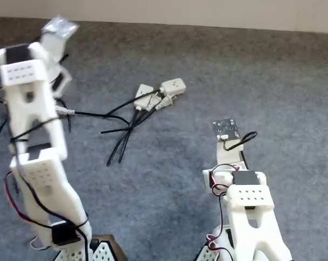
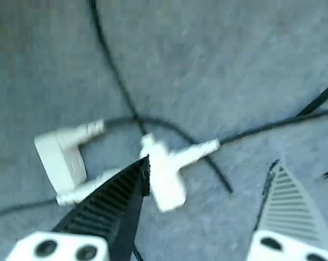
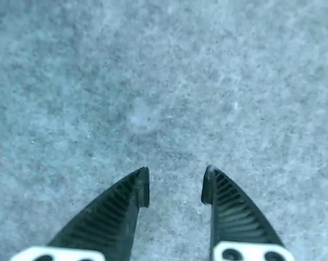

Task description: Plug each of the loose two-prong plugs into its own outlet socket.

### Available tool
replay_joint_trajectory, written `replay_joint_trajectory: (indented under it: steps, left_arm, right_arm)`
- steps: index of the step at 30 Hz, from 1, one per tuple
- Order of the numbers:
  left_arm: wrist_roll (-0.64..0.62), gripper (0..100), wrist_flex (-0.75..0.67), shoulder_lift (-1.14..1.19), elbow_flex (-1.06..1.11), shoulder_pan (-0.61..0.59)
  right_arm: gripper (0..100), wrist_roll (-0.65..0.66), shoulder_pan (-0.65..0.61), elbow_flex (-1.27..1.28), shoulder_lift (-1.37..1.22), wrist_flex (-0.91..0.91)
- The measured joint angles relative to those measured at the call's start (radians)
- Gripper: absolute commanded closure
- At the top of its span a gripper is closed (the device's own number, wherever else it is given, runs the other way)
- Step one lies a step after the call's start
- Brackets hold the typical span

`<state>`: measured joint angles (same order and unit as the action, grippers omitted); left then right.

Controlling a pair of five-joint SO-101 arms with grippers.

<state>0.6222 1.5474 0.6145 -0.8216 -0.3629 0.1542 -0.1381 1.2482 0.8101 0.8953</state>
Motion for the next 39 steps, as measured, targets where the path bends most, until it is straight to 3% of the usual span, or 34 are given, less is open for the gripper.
replay_joint_trajectory:
  steps: [8,14,21,28,34,36,39]
  left_arm:
    - [-0.086,64,0.006,-0.002,-0.092,0.302]
    - [-0.094,65,-0.149,0.141,-0.092,0.47]
    - [-0.094,65,-0.324,0.245,-0.092,0.485]
    - [-0.095,65,-0.358,0.265,-0.092,0.494]
    - [-0.138,66,-0.394,0.405,-0.094,0.423]
    - [-0.14,72,-0.399,0.434,-0.095,0.422]
    - [-0.141,91,-0.397,0.443,-0.097,0.422]
  right_arm:
    - [83.7,0.0,0.0,0.0,0.0,0.0]
    - [83.7,0.0,0.0,0.0,0.003,0.0]
    - [83.7,0.0,-0.026,0.0,0.003,0.0]
    - [83.7,0.0,-0.037,0.003,0.003,0.0]
    - [83.7,0.0,-0.037,0.003,0.003,0.002]
    - [83.7,0.0,-0.037,0.003,0.003,0.002]
    - [83.7,0.0,-0.037,0.003,0.003,0.002]
